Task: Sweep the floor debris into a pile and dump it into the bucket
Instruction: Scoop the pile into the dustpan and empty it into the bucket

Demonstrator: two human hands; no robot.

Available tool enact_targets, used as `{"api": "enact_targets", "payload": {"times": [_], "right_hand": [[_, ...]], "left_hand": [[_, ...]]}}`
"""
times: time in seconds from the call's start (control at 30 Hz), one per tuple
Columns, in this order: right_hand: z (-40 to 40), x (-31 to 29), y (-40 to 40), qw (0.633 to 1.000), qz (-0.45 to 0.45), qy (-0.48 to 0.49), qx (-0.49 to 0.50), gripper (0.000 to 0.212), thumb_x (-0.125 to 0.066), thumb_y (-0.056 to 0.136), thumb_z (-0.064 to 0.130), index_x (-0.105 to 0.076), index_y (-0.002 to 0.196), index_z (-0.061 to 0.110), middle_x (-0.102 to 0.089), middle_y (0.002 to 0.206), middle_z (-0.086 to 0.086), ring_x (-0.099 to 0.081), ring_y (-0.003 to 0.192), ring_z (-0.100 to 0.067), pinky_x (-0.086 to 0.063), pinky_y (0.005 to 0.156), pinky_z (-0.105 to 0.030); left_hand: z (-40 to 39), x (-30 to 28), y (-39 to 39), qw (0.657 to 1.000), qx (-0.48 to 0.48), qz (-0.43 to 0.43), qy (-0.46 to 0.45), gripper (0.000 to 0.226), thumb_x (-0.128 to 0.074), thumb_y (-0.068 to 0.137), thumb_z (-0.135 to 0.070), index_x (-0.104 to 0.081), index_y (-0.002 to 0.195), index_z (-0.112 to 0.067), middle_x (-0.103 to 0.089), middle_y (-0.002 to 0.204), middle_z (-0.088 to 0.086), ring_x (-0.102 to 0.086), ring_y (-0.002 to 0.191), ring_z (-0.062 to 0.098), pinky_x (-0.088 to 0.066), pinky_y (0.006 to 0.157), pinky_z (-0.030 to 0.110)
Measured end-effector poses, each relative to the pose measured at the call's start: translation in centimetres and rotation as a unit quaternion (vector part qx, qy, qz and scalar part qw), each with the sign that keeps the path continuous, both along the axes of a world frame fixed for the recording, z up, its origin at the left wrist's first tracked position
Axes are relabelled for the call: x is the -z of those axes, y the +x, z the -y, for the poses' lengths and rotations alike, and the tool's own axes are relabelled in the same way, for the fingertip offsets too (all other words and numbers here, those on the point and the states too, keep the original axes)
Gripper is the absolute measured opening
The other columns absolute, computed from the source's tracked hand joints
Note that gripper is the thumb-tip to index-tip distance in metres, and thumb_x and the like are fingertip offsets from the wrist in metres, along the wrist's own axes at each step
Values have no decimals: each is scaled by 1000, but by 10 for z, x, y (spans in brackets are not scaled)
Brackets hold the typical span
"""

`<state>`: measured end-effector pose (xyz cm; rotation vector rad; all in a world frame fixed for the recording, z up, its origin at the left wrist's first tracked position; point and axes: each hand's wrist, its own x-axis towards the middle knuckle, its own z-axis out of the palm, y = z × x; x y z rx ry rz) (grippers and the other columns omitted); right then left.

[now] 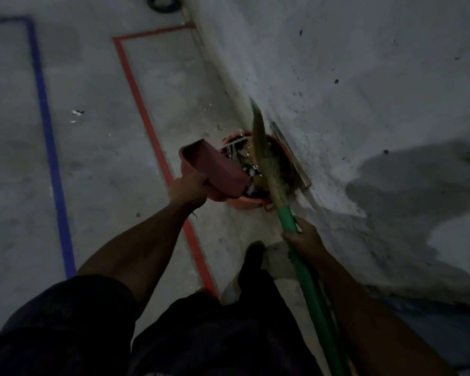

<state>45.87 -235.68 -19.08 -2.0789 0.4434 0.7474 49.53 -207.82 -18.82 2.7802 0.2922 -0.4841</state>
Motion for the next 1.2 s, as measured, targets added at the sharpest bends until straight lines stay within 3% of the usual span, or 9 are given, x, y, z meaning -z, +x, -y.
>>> {"api": "enact_targets", "payload": {"times": [0.13, 0.27, 0.37, 0.47, 0.57, 0.63, 0.73, 1.07, 1.2], "right_hand": [[-24, -8, -5, 999, -1, 43, 24, 42, -71, 88, 12, -54, 125, 4, -61, 90, -16, -58, 53, -21, -48, 44, -28], [-57, -16, -7, 998, 14, 63, 8, 19, -68, 89, 8, -60, 105, 2, -57, 67, -13, -54, 40, -19, -46, 43, -27], [-90, -21, 1, 998, 7, 63, -29, 13, -69, 88, 13, -62, 98, 7, -58, 67, -14, -57, 51, -26, -51, 53, -36], [-129, -33, 11, 996, -22, 61, -68, 9, -65, 91, 12, -58, 92, 8, -55, 65, -12, -55, 47, -24, -49, 45, -30], [-171, -38, 26, 991, -6, 43, -131, 11, -62, 91, 10, -58, 94, 1, -54, 64, -13, -52, 39, -17, -44, 38, -24], [-200, -36, 41, 984, -12, 43, -174, 24, -62, 91, 15, -59, 104, -5, -57, 69, -15, -54, 44, -19, -46, 43, -27], [-248, -30, 70, 976, -26, 66, -205, 27, -64, 92, 18, -54, 109, 0, -57, 77, -15, -56, 52, -22, -47, 46, -29], [-446, -18, 199, 939, -58, 86, -327, 23, -61, 92, 11, -52, 108, -1, -55, 78, -16, -55, 55, -24, -47, 46, -30], [-523, -29, 238, 928, -73, 91, -354, 26, -61, 93, 13, -51, 112, -3, -54, 77, -15, -54, 52, -21, -47, 45, -29]], "left_hand": [[-26, -9, -41, 993, -99, -3, -71, 34, -43, 95, -27, -51, 128, -21, -55, 127, 11, -56, 110, 35, -45, 88, 38], [-60, -9, -83, 955, -264, -2, -138, 31, -50, 88, -29, -52, 110, -7, -59, 111, 17, -56, 89, 31, -44, 77, 34], [-85, -13, -114, 922, -345, 12, -172, 43, -52, 79, -41, -52, 109, -10, -62, 102, 15, -62, 91, 34, -52, 83, 40], [-112, -17, -137, 890, -411, 36, -196, 43, -54, 69, -45, -56, 95, -10, -65, 89, 11, -65, 78, 31, -56, 77, 44], [-136, -21, -153, 861, -464, 63, -196, 35, -58, 70, -41, -55, 85, -10, -63, 78, 8, -64, 70, 28, -55, 69, 38], [-153, -22, -159, 848, -492, 81, -180, 29, -61, 74, -35, -54, 84, -9, -61, 75, 8, -63, 68, 27, -52, 64, 35], [-182, -18, -159, 829, -528, 92, -161, 19, -61, 77, -24, -51, 81, -8, -58, 71, 7, -60, 65, 27, -46, 58, 32], [-310, -11, -98, 750, -648, 99, -94, 17, -61, 81, -22, -52, 84, -8, -57, 73, 6, -55, 68, 25, -36, 58, 30], [-360, -14, -74, 716, -682, 108, -100, 17, -61, 76, -24, -54, 84, -10, -60, 75, 7, -59, 70, 29, -41, 60, 32]]}}
